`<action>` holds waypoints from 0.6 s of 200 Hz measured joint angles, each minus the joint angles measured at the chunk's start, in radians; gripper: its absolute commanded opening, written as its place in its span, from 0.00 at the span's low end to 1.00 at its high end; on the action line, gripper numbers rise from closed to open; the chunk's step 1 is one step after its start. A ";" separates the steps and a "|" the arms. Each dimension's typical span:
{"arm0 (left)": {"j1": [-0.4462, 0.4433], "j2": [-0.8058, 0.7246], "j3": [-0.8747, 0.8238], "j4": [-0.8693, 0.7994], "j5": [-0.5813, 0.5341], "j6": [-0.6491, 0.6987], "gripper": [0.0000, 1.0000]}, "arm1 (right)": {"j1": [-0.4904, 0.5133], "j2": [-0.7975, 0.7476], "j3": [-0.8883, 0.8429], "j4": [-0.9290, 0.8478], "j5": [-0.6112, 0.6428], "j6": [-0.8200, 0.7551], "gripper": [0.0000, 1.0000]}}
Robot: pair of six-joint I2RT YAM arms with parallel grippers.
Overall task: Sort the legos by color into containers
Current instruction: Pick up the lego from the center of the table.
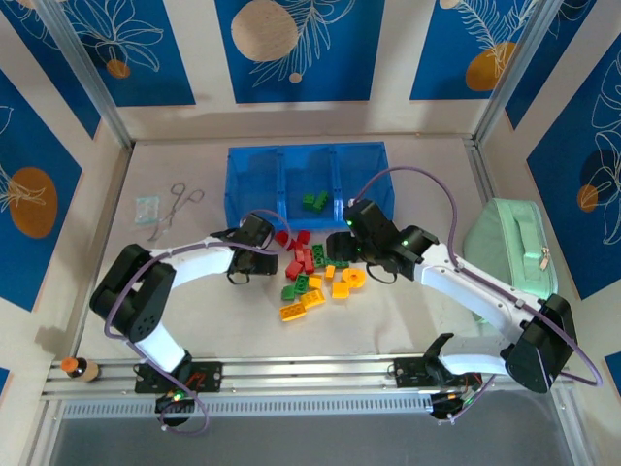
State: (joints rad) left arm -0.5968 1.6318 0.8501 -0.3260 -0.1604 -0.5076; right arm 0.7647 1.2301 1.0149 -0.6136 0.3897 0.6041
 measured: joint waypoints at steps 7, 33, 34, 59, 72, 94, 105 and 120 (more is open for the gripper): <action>-0.002 0.000 0.000 -0.003 -0.007 0.004 0.68 | -0.001 -0.002 -0.005 0.000 0.000 0.000 0.63; -0.009 0.001 0.009 -0.014 -0.022 0.011 0.59 | -0.008 -0.013 -0.021 0.000 0.000 0.006 0.63; -0.009 0.001 0.010 -0.014 -0.023 0.012 0.59 | -0.008 -0.013 -0.021 0.001 0.000 0.006 0.63; -0.010 -0.004 0.016 -0.026 -0.033 0.013 0.57 | -0.015 -0.029 -0.036 0.001 0.000 0.007 0.63; -0.010 -0.018 0.032 -0.048 -0.043 0.018 0.56 | -0.019 -0.040 -0.050 0.000 0.000 0.008 0.63; -0.002 -0.042 0.104 -0.082 -0.055 0.036 0.56 | -0.023 -0.056 -0.080 0.003 0.000 0.018 0.63; 0.008 -0.047 0.148 -0.085 -0.055 0.045 0.56 | -0.023 -0.063 -0.099 0.004 -0.001 0.023 0.62; 0.023 -0.047 0.206 -0.086 -0.055 0.055 0.56 | -0.023 -0.075 -0.124 0.006 -0.001 0.034 0.62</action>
State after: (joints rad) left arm -0.5735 1.5848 1.0561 -0.4122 -0.2150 -0.4526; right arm 0.7418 1.1553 0.8913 -0.6071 0.3885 0.6376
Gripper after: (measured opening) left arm 0.613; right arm 0.626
